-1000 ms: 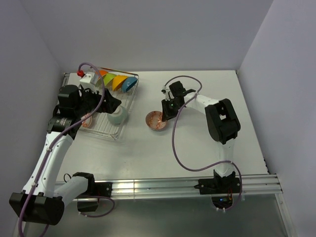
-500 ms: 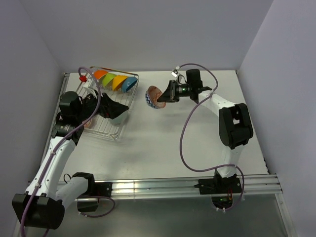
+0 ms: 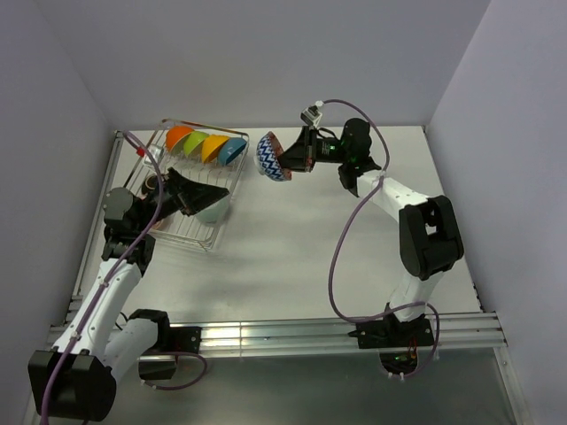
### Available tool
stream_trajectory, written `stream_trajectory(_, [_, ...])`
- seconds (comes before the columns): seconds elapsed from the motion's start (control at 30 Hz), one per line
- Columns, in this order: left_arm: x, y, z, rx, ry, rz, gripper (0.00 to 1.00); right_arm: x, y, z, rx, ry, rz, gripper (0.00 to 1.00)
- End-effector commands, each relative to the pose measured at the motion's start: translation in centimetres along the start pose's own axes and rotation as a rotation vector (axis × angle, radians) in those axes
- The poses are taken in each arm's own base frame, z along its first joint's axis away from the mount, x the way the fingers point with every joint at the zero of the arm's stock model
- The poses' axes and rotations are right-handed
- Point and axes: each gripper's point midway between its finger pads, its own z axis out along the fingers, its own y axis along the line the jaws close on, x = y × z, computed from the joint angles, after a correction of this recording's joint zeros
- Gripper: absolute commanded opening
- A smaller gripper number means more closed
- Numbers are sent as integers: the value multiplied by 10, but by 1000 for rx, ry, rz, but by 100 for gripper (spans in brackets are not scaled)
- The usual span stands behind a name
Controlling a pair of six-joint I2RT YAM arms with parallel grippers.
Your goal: Load the bowls into the dish rack
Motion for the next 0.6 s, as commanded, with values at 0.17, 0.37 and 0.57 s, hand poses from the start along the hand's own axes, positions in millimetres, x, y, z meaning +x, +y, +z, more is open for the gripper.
stream_trajectory(0.17, [-19, -41, 4, 79, -40, 59, 93, 18, 56, 10, 1, 36, -213, 0])
stream_trajectory(0.37, [-17, -39, 11, 10, -18, 85, 95, 22, 39, 20, 124, 22, -249, 0])
stream_trajectory(0.57, [-14, -25, 19, -67, -15, 35, 96, 24, 25, 28, 175, 23, -255, 0])
